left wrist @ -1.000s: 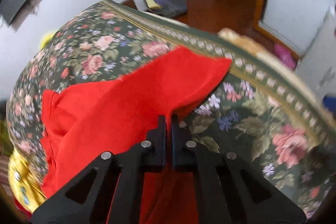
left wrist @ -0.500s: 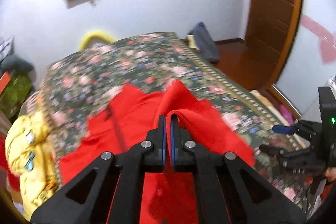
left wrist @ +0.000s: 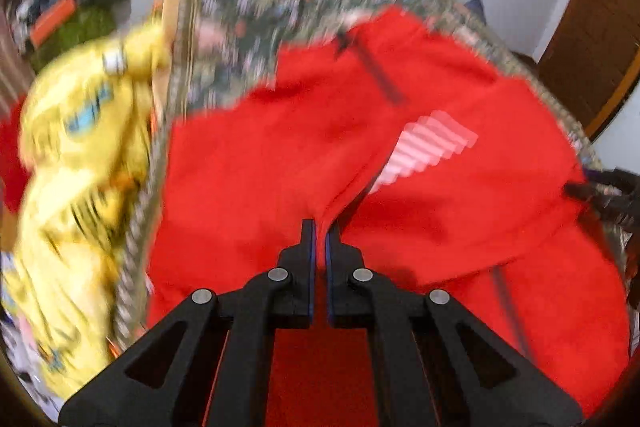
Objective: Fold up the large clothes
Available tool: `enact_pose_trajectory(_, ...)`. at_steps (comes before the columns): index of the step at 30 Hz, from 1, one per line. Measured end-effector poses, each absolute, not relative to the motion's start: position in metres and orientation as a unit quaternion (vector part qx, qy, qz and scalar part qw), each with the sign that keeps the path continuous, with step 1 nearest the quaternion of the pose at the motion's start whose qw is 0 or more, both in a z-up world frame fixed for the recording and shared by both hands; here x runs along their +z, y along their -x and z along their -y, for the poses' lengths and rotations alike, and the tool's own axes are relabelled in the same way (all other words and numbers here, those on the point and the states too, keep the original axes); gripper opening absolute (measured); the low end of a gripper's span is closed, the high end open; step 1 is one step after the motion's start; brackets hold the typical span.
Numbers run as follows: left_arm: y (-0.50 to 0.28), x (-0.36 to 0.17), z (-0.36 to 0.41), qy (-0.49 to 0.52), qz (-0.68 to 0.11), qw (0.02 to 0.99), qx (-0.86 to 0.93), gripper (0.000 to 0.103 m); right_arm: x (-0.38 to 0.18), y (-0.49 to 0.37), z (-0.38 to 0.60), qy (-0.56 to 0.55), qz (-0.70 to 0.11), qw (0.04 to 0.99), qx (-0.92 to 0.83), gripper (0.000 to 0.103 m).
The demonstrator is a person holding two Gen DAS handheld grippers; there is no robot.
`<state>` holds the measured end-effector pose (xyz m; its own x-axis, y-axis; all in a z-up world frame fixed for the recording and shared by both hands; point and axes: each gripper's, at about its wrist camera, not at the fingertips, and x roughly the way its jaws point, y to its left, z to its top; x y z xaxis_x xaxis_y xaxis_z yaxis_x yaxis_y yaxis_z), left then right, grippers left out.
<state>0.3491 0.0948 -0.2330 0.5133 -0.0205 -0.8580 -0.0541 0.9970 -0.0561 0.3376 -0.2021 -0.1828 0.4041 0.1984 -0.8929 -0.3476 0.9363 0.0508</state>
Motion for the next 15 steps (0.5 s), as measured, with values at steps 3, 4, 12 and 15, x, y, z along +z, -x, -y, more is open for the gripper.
enact_pose_trajectory(3, -0.341, -0.260, -0.106, 0.060, -0.516, 0.854, 0.014, 0.008, -0.184, -0.337, 0.202, 0.070, -0.522, 0.835, 0.162, 0.066)
enact_pose_trajectory(4, -0.338, -0.267, -0.109, 0.066, -0.521, 0.851, 0.016, 0.010, -0.186, -0.340, 0.200, 0.071, -0.522, 0.835, 0.161, 0.066)
enact_pose_trajectory(12, -0.339, -0.269, -0.123, 0.072, -0.513, 0.854, 0.049, 0.040, -0.188, -0.339, 0.198, 0.069, -0.521, 0.837, 0.156, 0.069)
enact_pose_trajectory(15, -0.346, -0.264, -0.131, 0.080, -0.504, 0.858, 0.057, 0.041, -0.190, -0.340, 0.201, 0.057, -0.524, 0.835, 0.156, 0.070)
